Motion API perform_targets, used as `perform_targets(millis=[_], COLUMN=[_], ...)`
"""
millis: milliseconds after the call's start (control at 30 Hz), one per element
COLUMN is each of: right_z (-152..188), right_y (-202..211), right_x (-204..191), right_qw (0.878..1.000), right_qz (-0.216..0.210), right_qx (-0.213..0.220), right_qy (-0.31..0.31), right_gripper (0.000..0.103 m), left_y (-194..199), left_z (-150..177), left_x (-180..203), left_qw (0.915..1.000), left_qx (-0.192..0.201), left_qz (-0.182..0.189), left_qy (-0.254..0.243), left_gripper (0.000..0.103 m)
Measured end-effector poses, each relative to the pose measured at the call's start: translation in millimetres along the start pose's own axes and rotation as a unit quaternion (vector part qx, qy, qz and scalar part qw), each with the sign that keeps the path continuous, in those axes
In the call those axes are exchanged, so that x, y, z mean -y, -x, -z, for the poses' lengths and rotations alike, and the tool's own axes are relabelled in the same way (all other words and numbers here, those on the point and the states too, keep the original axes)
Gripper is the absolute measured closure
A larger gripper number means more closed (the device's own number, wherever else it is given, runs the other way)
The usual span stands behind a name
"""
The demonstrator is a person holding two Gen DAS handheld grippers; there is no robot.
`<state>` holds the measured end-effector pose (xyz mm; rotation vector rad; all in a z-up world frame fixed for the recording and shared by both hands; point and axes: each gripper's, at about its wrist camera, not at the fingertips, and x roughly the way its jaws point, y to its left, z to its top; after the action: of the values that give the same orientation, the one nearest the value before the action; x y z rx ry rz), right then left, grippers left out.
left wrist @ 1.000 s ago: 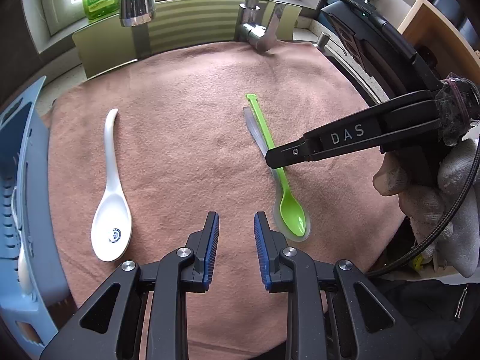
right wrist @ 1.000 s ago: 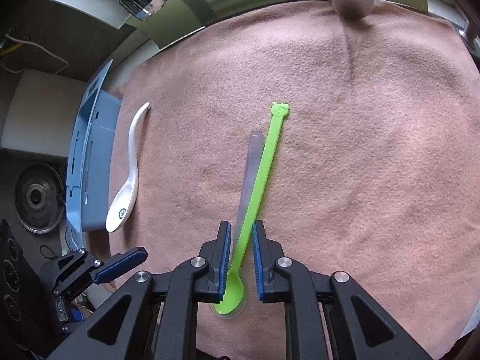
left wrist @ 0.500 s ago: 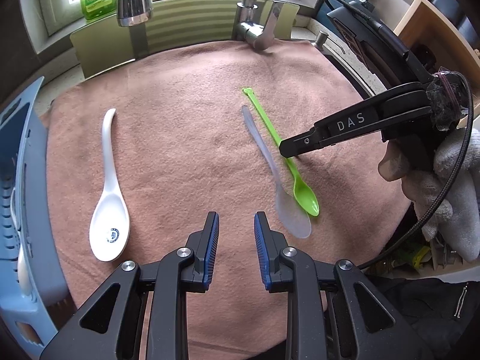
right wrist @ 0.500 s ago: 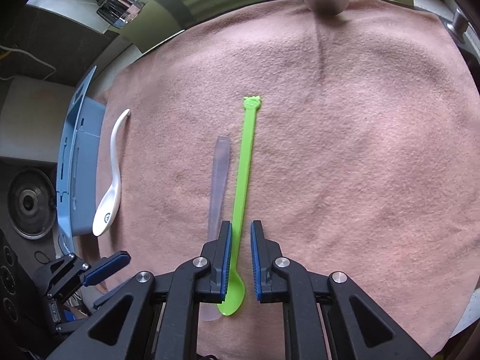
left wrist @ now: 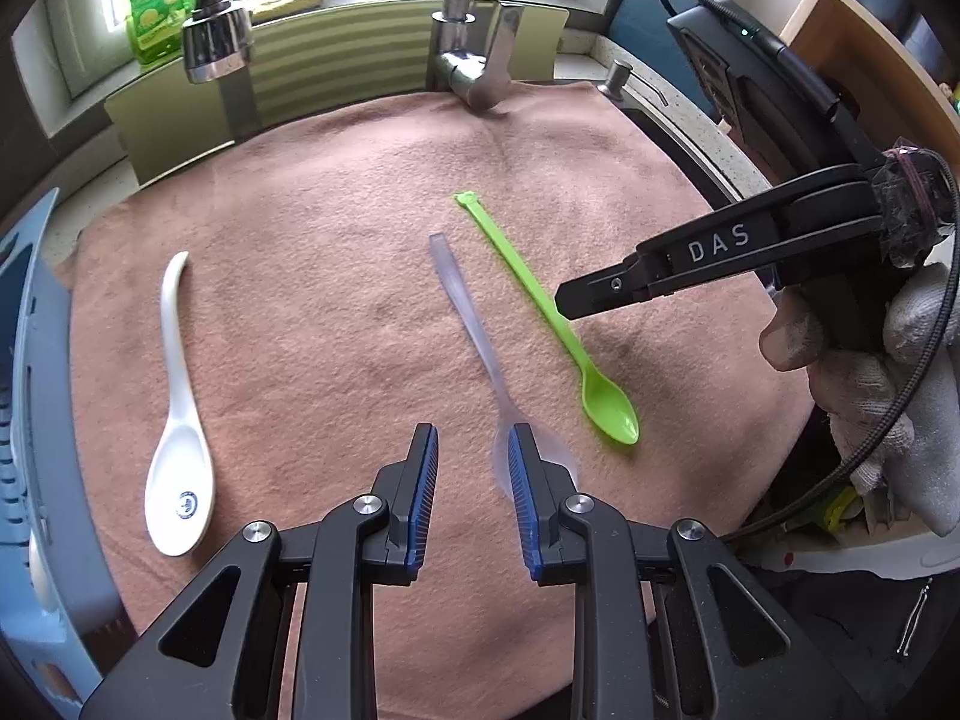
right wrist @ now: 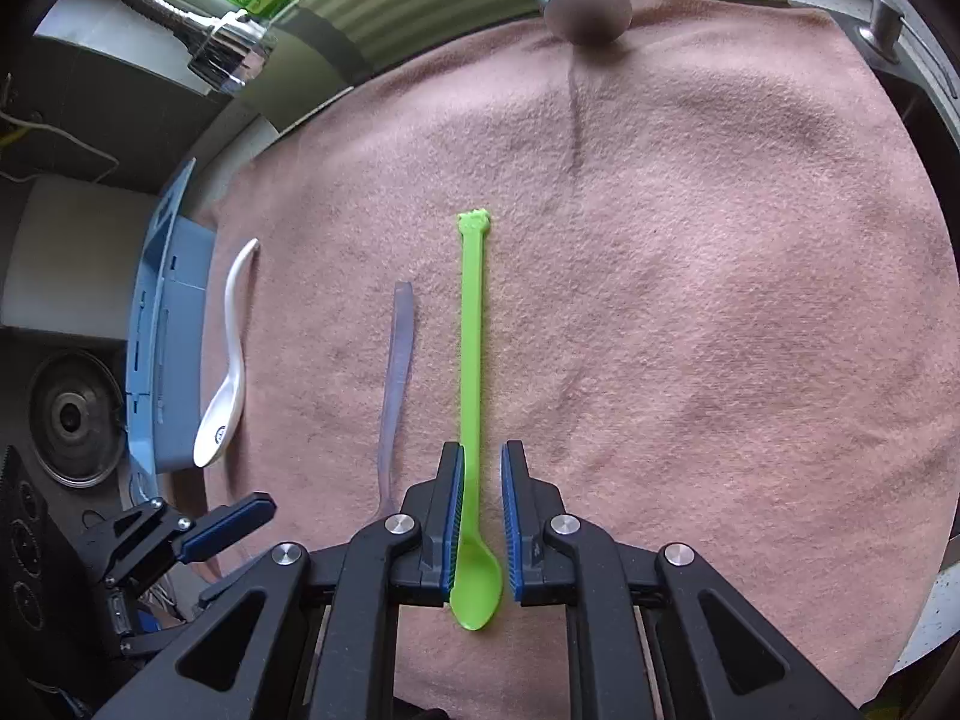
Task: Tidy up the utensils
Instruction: 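Lower the left gripper over the clear plastic spoon handle, then close the left gripper on the clear spoon while the right gripper closes on the green spoon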
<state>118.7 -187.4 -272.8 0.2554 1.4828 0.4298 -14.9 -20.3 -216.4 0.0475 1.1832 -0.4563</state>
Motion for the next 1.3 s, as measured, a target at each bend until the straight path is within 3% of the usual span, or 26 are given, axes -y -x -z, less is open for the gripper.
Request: perform_targets(millis=[300,600,1267,1300], right_z=[-9,-13,-11,-11], right_y=[-7,-22,-19,-19], right_x=[-7,-16,0,1], right_qw=[1.0,0.999,0.999,0.999], right_qz=[0.0,0.001,0.004,0.003], right_qx=[0.001,-0.015,-0.026,-0.026], right_qy=[0.022,0.046,0.044,0.042], right_gripper=[0.091,0.091,0.094,0.094], left_y=[-10,-22,-55,-56], left_z=[-4,-7,-22,-23], left_x=[7,7,8,9], left_qw=[0.9999,0.9981,0.9977,0.998], left_qx=[-0.003,0.002,-0.019,-0.017], left_qz=[0.002,0.017,-0.016,-0.017], left_qy=[0.014,0.059,0.063,0.058], left_gripper=[0.08,0.08,0.081,0.085])
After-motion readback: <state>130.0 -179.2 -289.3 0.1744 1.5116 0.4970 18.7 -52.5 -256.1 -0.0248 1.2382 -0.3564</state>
